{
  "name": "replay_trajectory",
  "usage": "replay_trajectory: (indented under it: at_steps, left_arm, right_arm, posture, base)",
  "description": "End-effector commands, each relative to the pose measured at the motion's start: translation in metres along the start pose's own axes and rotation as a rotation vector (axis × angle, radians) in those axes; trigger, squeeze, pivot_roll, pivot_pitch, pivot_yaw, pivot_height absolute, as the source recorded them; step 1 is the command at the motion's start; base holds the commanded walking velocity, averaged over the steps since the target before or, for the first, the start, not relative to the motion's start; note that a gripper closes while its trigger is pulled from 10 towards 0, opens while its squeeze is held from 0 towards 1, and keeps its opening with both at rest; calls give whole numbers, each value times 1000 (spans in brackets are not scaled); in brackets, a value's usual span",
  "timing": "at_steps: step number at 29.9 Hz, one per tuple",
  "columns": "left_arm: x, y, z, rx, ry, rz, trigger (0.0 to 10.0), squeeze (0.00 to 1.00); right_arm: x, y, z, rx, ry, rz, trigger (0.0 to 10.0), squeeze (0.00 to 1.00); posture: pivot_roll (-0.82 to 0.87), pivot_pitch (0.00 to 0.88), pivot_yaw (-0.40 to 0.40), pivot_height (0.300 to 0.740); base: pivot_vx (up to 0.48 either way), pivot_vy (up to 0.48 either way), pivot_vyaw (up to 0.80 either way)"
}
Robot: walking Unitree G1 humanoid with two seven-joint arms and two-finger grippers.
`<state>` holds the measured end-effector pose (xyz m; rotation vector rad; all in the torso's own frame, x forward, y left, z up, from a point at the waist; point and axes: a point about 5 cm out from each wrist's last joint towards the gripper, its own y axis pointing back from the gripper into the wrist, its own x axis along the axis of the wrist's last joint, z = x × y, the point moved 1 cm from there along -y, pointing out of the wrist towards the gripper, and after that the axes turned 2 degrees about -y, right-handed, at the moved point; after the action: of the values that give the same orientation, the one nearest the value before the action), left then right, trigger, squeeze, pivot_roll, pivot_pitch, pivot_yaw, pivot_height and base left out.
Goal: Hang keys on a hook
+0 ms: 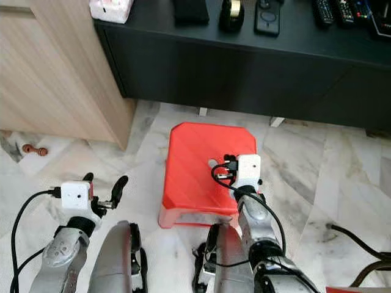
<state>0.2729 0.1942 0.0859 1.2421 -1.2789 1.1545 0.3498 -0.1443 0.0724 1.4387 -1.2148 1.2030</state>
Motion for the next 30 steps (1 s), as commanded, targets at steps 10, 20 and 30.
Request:
replay_trajectory:
  at_steps: [10, 20, 30]
  left_arm:
    - [-41, -5, -10, 46, 58, -115, 10000, 0]
    - [-41, -15, -6, 33, 72, -93, 10000, 0]
    - [-37, -23, -4, 24, 76, -56, 10000, 0]
  right_arm:
    - [-4, 12, 12, -93, -43, 35, 10000, 0]
    - [2, 9, 17, -117, -45, 35, 10000, 0]
    - [-4, 10, 16, -134, -42, 1, 10000, 0]
  posture:
    - [149, 115, -73, 619]
    - [142, 58, -71, 619]
    - [146, 35, -69, 619]
  base:
    - [0, 0, 0]
    - [-220, 0, 0]
    - [-309, 0, 0]
